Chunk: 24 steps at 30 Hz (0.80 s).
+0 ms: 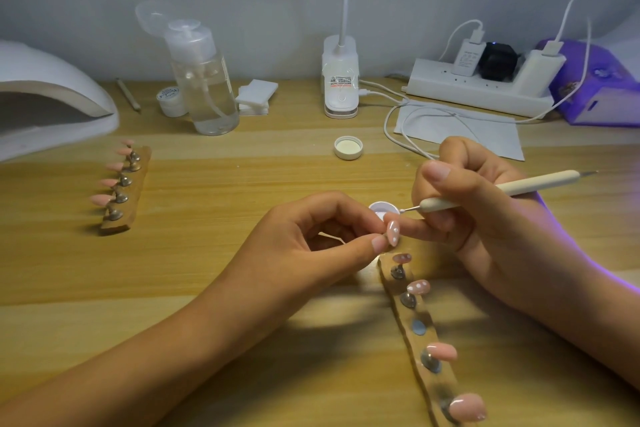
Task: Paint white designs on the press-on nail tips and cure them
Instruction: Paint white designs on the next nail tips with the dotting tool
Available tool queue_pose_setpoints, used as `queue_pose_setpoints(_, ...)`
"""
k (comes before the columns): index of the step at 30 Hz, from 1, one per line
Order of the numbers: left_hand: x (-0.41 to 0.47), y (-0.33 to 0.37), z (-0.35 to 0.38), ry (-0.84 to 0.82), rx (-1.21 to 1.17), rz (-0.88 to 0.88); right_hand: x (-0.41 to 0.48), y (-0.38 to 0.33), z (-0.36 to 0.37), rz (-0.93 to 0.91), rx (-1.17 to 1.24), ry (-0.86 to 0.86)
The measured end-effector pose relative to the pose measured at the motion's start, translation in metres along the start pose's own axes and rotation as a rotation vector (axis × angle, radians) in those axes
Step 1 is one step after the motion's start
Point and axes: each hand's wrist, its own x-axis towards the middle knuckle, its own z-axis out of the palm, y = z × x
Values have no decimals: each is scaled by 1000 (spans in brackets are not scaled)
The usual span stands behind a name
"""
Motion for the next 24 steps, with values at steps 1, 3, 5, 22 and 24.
queue_pose_setpoints(1, 0, 0, 0, 2, -2, -1, 0, 0, 0, 3, -1, 2)
queue_pose_setpoints(3, 0, 0, 0, 3, -6, -3, 0, 1, 0, 10, 1, 19)
queue_pose_setpoints(5, 0, 0, 0, 3, -10, -7, 1, 2, 0, 15, 3, 38)
queue_pose_setpoints(22, 1, -2, -1, -12, -32, 7, 2, 6, -5, 7, -20, -10)
queue_pose_setpoints(24, 1, -2, -1, -12, -34, 5, 2, 6, -5, 2, -22, -11)
